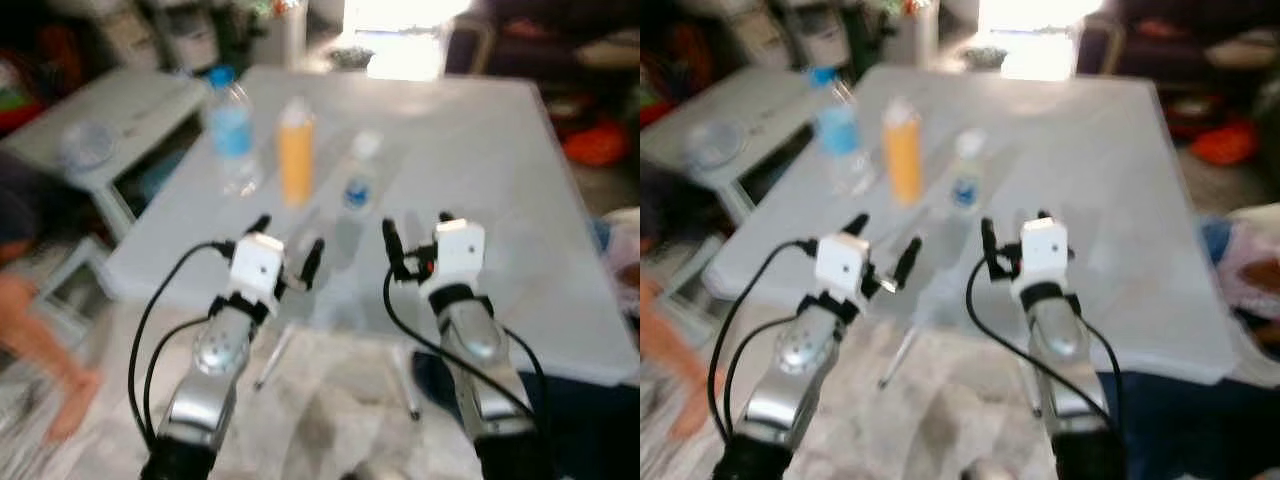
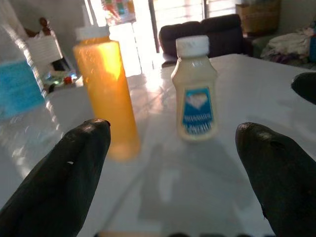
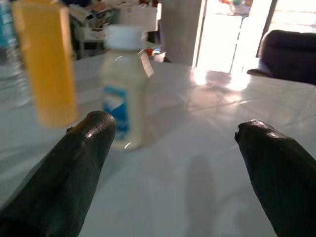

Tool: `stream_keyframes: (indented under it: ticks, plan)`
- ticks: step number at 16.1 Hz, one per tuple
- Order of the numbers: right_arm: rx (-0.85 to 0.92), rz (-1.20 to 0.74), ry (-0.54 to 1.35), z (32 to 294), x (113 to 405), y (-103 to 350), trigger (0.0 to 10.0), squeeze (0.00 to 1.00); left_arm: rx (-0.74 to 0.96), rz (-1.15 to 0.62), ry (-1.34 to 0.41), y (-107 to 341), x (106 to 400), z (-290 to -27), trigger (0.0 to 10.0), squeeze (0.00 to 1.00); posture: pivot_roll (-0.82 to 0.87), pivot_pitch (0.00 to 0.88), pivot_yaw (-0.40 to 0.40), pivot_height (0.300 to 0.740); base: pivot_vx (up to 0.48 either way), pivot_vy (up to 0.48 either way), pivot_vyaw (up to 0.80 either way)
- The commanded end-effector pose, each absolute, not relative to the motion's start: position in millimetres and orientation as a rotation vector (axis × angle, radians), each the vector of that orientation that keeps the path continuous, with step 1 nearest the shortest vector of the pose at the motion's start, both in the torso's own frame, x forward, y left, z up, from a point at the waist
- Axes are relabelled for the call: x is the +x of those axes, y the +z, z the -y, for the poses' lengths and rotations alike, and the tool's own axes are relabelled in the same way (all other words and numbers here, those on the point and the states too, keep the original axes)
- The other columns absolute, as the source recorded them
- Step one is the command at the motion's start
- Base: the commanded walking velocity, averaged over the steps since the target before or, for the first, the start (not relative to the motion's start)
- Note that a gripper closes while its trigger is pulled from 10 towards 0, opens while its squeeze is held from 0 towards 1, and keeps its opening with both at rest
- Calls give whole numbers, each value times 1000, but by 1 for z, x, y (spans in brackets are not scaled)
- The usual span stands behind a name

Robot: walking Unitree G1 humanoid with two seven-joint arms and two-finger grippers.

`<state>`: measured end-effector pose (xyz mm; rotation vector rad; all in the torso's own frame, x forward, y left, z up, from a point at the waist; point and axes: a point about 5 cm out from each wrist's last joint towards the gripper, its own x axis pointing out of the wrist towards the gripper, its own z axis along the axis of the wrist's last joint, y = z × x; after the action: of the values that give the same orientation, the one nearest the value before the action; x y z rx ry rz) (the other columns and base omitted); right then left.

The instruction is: Restocking fridge

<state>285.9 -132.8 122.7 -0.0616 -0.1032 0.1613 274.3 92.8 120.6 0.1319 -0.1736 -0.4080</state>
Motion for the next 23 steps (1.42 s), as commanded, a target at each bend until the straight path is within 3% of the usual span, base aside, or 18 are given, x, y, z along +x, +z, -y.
stream_keyframes:
  ticks: [1, 9, 11, 23]
  plan:
    - [-57, 141, 197, 121, 287, 131, 10000, 0, 148, 181, -377, 123, 275, -104, 10000, 0, -2, 62, 8, 740, 322, 0, 0]
    - [-57, 173, 304, 112, 286, 137, 10000, 0, 191, 187, -241, 126, 276, -125, 10000, 0, 20, 89, 14, 740, 35, 0, 149]
    - [-62, 184, 295, 118, 295, 140, 10000, 0, 224, 192, -244, 126, 269, -128, 10000, 0, 43, 106, 14, 740, 0, 0, 737]
    - [-104, 253, 211, 126, 307, 154, 10000, 0, 234, 170, -232, 129, 266, -136, 10000, 0, 68, 122, 31, 740, 0, 0, 0]
